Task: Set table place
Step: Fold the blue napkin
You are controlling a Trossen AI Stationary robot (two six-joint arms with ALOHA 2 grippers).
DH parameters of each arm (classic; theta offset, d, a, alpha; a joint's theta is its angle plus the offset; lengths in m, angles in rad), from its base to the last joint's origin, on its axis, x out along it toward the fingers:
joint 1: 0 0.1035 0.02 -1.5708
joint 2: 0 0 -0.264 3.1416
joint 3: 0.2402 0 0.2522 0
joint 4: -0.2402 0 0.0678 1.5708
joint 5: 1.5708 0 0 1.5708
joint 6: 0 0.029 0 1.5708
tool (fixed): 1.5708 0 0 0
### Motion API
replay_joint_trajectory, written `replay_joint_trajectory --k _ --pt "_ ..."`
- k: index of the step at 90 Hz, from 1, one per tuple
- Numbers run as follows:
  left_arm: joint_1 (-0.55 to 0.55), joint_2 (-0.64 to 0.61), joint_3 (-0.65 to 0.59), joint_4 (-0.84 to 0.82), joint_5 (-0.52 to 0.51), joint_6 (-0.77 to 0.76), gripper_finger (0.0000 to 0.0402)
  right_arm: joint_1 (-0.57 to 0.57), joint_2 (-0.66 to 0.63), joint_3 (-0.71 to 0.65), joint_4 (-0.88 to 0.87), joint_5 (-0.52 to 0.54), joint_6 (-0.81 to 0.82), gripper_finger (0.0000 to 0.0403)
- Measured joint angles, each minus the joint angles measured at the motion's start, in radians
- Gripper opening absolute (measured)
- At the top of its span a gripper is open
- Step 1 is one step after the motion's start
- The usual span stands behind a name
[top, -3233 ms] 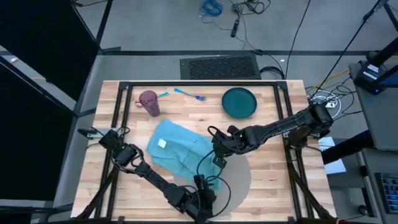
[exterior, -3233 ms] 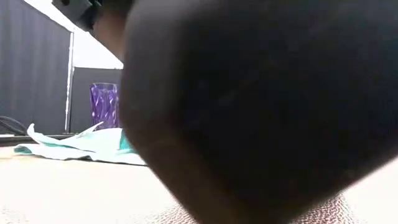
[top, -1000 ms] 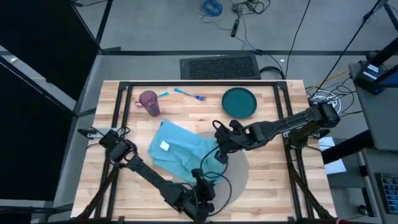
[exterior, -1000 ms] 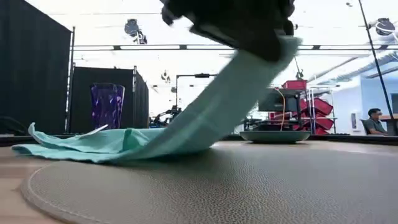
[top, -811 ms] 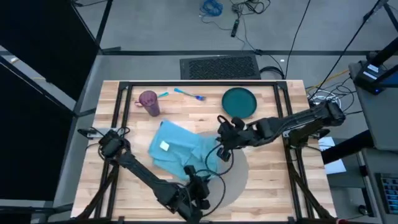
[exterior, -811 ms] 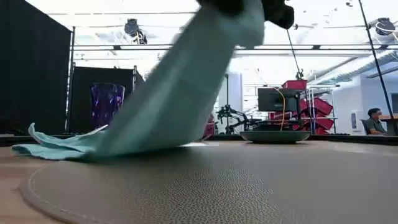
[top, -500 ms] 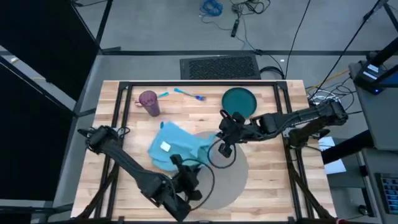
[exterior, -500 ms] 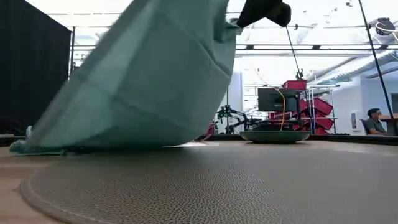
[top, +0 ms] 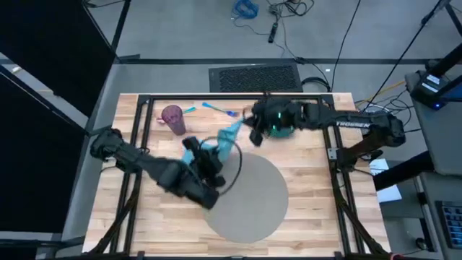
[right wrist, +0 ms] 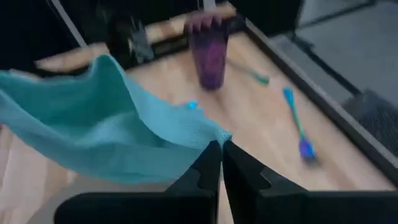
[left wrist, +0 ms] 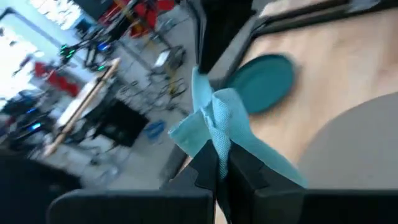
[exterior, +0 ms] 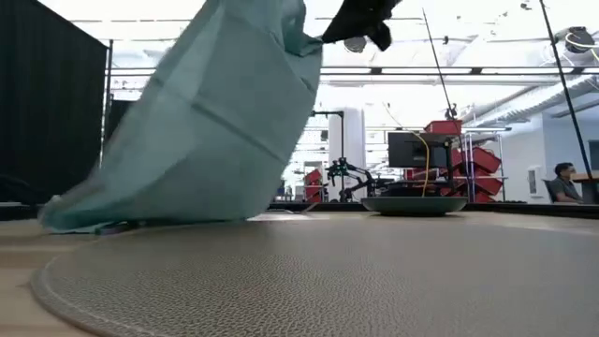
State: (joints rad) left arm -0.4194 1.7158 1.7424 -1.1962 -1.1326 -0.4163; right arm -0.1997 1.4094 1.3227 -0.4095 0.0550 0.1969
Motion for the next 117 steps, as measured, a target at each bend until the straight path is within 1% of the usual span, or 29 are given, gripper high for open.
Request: replay_joint_trajectory --k 7,17,24,31,39,48,56,70,83,92,102,117 --pt "0.039 -0.025 0.0 0.011 0.007 0.064 0.0 -0.059 0.0 0.032 0.007 -0.053 -0.044 0.0" --pt "0.083 -0.063 0.0 0.049 0.006 0.164 0.0 -0.093 0.0 0.126 -0.037 -0.06 -0.093 0.0" --pt "0.111 -0.088 0.0 0.114 0.007 0.233 0.0 -0.1 0.0 0.214 -0.093 -0.064 -0.114 0.0" --pt "0.117 -0.129 -0.001 0.208 0.014 0.305 0.0 -0.097 -0.002 0.295 -0.153 -0.064 -0.122 0.0" --pt "0.11 -0.173 -0.001 0.37 0.024 0.418 0.0 -0.078 -0.002 0.364 -0.229 -0.061 -0.126 0.0" --pt "0.094 -0.209 -0.001 0.521 0.032 0.545 0.0 -0.058 -0.002 0.394 -0.273 -0.063 -0.127 0.0" --pt "0.088 -0.233 -0.001 0.585 0.04 0.609 0.0 -0.048 0.0 0.407 -0.304 -0.059 -0.126 0.0" --pt "0.091 -0.265 0.0 0.574 0.038 0.606 0.0 -0.048 -0.001 0.417 -0.3 -0.056 -0.123 0.0" --pt "0.091 -0.257 0.0 0.53 0.055 0.553 0.0 -0.055 0.0 0.417 -0.303 -0.056 -0.118 0.0" --pt "0.091 -0.249 0.0 0.512 0.059 0.553 0.0 -0.058 0.0 0.417 -0.284 -0.054 -0.132 0.0" --pt "0.13 -0.25 0.0 0.502 0.057 0.554 0.0 -0.099 0.0 0.417 -0.239 -0.06 -0.147 0.0" --pt "0.19 -0.249 0.0 0.469 0.059 0.578 0.0 -0.18 0.01 0.417 -0.224 -0.059 -0.185 0.0"
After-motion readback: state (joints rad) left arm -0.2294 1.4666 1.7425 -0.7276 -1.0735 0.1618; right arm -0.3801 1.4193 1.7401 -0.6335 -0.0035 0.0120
